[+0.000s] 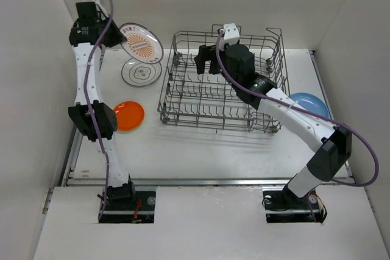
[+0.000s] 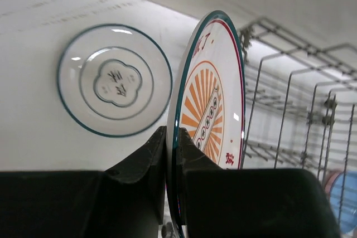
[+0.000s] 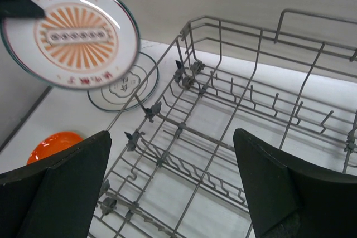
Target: Unload the plates from the dish rack
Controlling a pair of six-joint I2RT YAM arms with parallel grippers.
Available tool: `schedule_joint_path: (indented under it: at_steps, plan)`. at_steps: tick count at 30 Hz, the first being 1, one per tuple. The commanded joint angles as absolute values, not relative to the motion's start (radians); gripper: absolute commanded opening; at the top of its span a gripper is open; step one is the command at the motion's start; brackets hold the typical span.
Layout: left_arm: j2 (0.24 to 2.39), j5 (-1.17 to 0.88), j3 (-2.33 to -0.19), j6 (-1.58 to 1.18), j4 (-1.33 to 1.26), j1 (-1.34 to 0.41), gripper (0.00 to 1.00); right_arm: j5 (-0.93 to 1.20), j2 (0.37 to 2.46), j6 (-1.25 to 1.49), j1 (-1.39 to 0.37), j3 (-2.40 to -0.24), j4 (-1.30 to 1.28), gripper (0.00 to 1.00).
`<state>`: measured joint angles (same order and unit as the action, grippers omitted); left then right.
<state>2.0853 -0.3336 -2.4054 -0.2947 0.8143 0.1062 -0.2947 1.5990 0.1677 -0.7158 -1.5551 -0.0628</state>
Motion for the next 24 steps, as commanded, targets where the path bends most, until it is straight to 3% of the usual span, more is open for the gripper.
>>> schedule_joint_path:
  at_steps: [1, 8, 17, 20, 21, 24]
  plan:
    - [2.101, -0.4, -2.461, -0.429, 0.721, 0.215, 0.0, -0.275, 1.595, 0.207, -0.698, -1.56, -0.074, 0.96]
    - [2.242, -0.676, -2.379, -0.509, 0.643, 0.307, 0.0, -0.304, 1.673, 0.216, -0.675, -1.615, -0.095, 0.96]
    - [2.382, -0.594, -2.349, -0.505, 0.615, 0.316, 0.0, -0.313, 1.81, 0.216, -0.657, -1.787, -0.169, 0.96]
    - [2.408, -0.594, -2.304, -0.465, 0.627, 0.316, 0.14, -0.313, 1.83, 0.216, -0.657, -1.81, -0.178, 0.96]
    - [2.422, -0.603, -2.293, -0.454, 0.627, 0.316, 0.26, -0.313, 1.83, 0.216, -0.657, -1.821, -0.178, 0.96]
    - [2.445, -0.603, -2.293, -0.408, 0.679, 0.316, 0.45, -0.313, 1.839, 0.216, -0.657, -1.83, -0.187, 0.96]
